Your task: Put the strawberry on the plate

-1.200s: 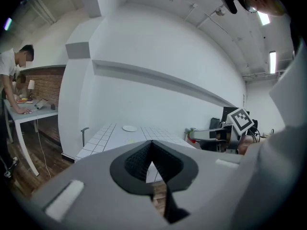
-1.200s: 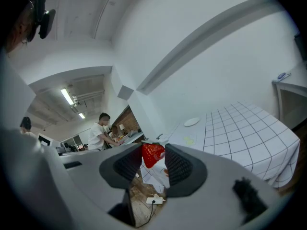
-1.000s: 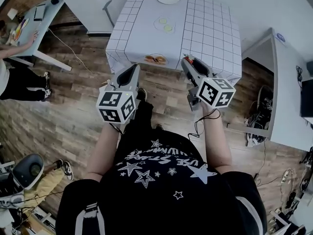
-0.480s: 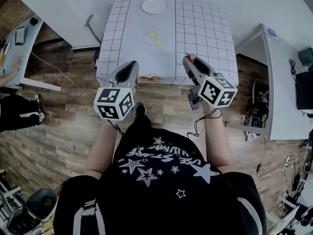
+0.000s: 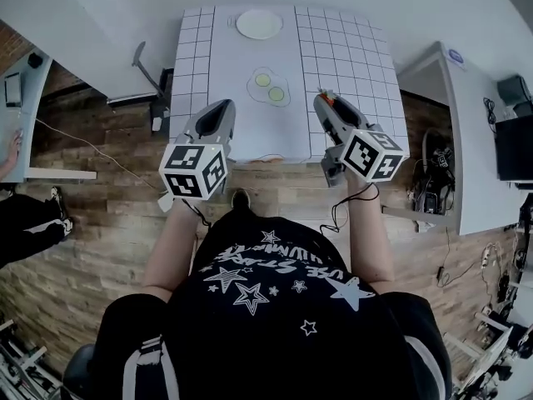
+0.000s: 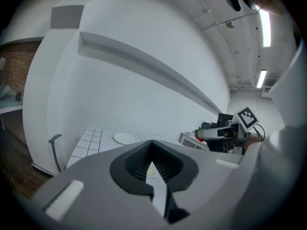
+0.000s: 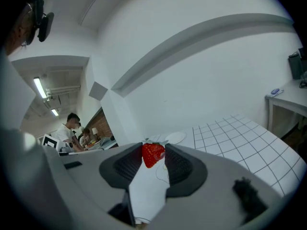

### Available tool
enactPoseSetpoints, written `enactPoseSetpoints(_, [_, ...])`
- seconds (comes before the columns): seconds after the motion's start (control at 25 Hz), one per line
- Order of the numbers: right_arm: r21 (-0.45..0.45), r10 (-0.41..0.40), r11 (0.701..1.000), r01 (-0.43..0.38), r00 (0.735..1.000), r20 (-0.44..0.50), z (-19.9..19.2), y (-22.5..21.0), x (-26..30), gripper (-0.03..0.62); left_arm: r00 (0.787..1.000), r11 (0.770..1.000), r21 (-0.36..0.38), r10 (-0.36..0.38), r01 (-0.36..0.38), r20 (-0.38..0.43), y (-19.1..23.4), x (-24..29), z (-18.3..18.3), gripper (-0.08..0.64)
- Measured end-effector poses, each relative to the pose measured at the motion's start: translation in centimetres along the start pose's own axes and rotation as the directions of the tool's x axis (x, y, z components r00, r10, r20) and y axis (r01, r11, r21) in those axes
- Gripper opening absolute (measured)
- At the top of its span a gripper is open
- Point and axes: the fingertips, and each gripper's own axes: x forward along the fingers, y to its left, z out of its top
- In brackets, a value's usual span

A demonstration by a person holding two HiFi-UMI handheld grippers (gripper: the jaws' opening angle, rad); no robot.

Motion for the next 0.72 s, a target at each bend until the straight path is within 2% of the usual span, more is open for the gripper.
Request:
enactPoseSetpoints(0.32, [0.001,-0.064,0.998,0.064,0.998,0.011,0.9,0.2,3.2,0.156,0.998,0.998,-0.002,-0.065,0.065,-0.006,3.6,2.7,1.1,0.009])
enactPoseSetpoints(0.72, [0.012,-0.079,0.997,0.08,0.997,-0.022,0.4,-1.0,5.2,0.156,0.997,0.998,-0.016,-0.066,0.066,-0.029,5.5,4.8,1.1,0.009])
